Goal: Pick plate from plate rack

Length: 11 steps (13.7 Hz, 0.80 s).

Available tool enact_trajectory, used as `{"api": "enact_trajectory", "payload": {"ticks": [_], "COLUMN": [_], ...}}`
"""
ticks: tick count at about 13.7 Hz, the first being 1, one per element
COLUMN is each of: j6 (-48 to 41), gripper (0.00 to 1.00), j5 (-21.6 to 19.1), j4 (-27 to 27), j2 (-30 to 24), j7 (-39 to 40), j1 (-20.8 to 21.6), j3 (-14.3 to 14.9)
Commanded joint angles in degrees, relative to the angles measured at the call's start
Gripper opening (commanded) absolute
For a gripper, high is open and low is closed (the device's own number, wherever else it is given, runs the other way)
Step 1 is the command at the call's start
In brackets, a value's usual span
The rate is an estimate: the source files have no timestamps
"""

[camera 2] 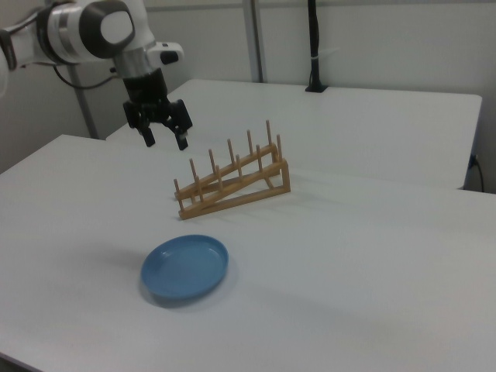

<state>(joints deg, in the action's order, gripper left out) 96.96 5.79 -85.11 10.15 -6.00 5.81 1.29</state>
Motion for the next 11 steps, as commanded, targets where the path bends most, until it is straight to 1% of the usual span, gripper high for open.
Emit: {"api": "enact_trajectory", "payload": {"ticks": [1, 4, 11], "j6": [-1.2, -1.4, -2.7], "gripper": [1.0, 1.0, 1.0], "j5": [-1.4, -1.5, -1.5], "j4": [-2.6, -3.7, -4.4], "j2": [-4.8, -6.1, -6.6], "j7": [-6.1, -6.2, -5.8], "j1": [0.7, 0.4, 0.3], "j3": [-0.1, -0.8, -0.8]}}
